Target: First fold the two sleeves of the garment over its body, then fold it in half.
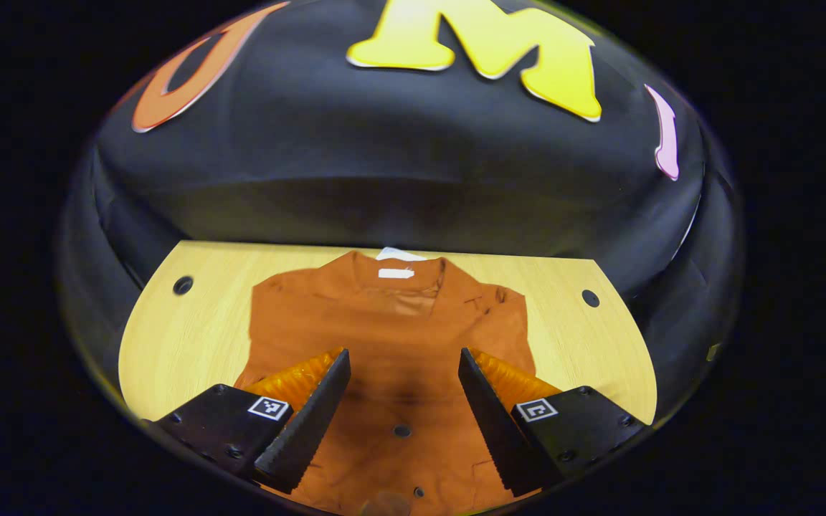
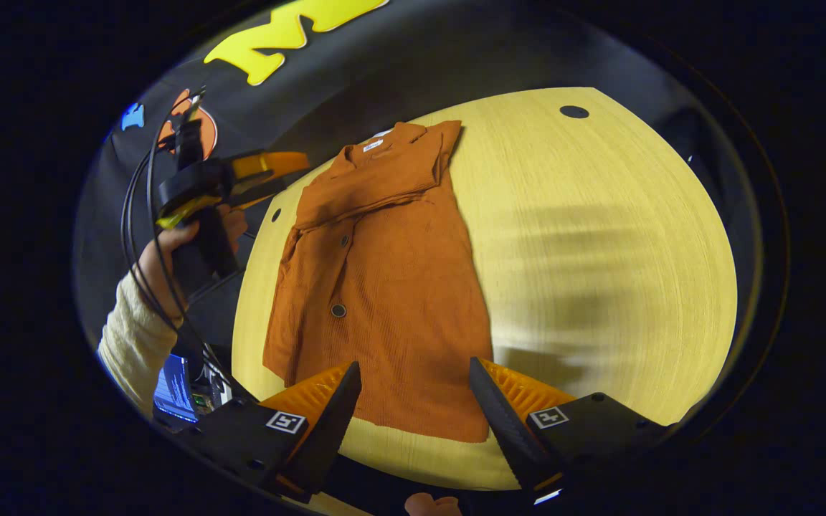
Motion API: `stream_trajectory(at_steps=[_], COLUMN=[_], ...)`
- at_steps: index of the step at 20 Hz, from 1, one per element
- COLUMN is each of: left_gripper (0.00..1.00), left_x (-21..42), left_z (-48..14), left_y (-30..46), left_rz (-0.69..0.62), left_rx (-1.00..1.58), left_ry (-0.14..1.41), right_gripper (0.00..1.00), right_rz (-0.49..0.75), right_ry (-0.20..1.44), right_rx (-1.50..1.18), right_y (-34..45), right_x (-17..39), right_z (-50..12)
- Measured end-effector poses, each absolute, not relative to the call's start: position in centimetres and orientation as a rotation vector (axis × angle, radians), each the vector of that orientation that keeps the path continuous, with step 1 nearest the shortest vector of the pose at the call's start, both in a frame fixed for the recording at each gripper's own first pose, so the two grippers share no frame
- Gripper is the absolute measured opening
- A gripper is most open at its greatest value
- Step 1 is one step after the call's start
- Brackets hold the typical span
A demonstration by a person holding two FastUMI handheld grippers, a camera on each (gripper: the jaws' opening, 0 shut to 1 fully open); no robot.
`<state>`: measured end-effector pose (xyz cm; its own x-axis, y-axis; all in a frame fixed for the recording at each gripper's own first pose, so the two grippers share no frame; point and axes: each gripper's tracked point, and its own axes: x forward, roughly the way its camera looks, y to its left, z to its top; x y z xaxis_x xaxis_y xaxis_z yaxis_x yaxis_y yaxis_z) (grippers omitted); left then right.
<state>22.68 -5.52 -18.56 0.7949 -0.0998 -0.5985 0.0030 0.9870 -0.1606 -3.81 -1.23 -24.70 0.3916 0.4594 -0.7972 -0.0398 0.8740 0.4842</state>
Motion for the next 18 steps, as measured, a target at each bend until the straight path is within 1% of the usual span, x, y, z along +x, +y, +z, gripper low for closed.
stream_trajectory(at_steps=[1,2,3,5,6,7,10,14,16,17,18], left_gripper=[0.99,1.00,0.99,0.99,0.99,0.99,0.99,0.99,0.99,0.99,0.99], left_x=[21.1,19.5,18.1,14.9,13.2,11.4,5.9,-0.5,-3.1,-3.5,-5.4], left_z=[-19.0,-19.7,-20.2,-21.1,-21.8,-22.8,-25.7,-28.0,-28.6,-29.1,-30.6], left_y=[-3.8,-2.1,-0.7,2.1,3.5,4.7,7.7,12.0,13.0,13.0,12.8], left_rz=[-0.030,-0.007,0.015,0.056,0.073,0.083,0.096,0.116,0.087,0.050,-0.003], left_rx=[-0.171,-0.184,-0.193,-0.189,-0.185,-0.186,-0.187,-0.187,-0.213,-0.240,-0.277], left_ry=[0.641,0.637,0.628,0.622,0.636,0.661,0.769,0.896,0.969,1.022,1.084], right_gripper=[0.97,0.96,0.96,0.97,0.93,0.97,0.97,0.97,0.97,0.97,0.97], right_rz=[0.335,0.343,0.351,0.361,0.367,0.371,0.362,0.355,0.370,0.388,0.411], right_ry=[1.136,1.138,1.140,1.148,1.152,1.156,1.181,1.224,1.252,1.265,1.285], right_rx=[0.418,0.411,0.404,0.373,0.359,0.347,0.305,0.302,0.305,0.310,0.315], right_y=[-0.6,0.1,0.8,1.9,2.4,2.7,2.4,0.7,-0.3,-0.8,-1.3], right_x=[-3.9,-3.8,-3.7,-3.8,-3.8,-3.8,-4.1,-4.6,-5.1,-5.4,-6.0], right_z=[-24.8,-24.9,-25.1,-25.7,-26.1,-26.4,-27.5,-28.7,-29.1,-29.2,-29.3])
